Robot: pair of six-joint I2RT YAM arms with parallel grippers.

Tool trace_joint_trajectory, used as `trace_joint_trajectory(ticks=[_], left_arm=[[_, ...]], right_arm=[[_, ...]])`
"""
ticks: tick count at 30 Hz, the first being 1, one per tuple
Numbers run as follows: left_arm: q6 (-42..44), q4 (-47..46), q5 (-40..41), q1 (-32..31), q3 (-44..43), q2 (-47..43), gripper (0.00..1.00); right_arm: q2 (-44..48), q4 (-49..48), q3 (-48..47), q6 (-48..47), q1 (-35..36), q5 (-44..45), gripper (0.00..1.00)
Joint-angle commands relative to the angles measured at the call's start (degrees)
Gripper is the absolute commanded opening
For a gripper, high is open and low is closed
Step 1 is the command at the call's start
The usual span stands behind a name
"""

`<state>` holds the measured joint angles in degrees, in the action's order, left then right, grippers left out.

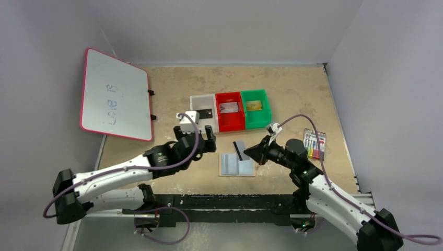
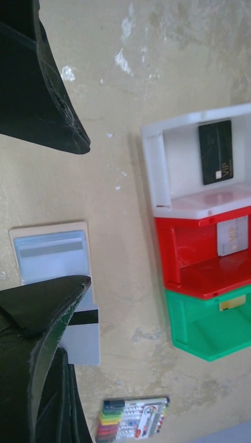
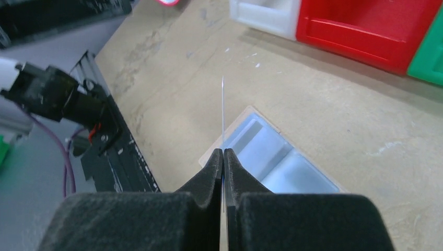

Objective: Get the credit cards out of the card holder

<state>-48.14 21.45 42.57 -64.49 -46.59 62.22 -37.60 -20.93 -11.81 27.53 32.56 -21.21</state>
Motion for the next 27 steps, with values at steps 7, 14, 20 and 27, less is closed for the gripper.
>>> trace_joint_trajectory(ticks=[7,14,20,27], left_arm=[[17.76,-5.72,-21.04,5.78,4.13,-12.53,0.92],[21.82,-14.74,-37.94,5.78,6.99,-11.46,0.89],[25.82,-14.75,-40.89,5.78,6.46,-13.19,0.87],[30.16,-10.01,-45.16,5.78,1.62,-11.12,0.69]], right_arm=[[-11.50,-7.75,-11.11,-13.81,-0.14,-22.14,0.00],[-17.32,-5.44,-16.67,-17.86,-0.08,-33.46,0.00],[-18.55,-7.25,-18.16,-16.86,-0.04,-39.47,0.00],[-19.52,-7.28,-20.60,-18.42,-0.04,-43.41,0.00]])
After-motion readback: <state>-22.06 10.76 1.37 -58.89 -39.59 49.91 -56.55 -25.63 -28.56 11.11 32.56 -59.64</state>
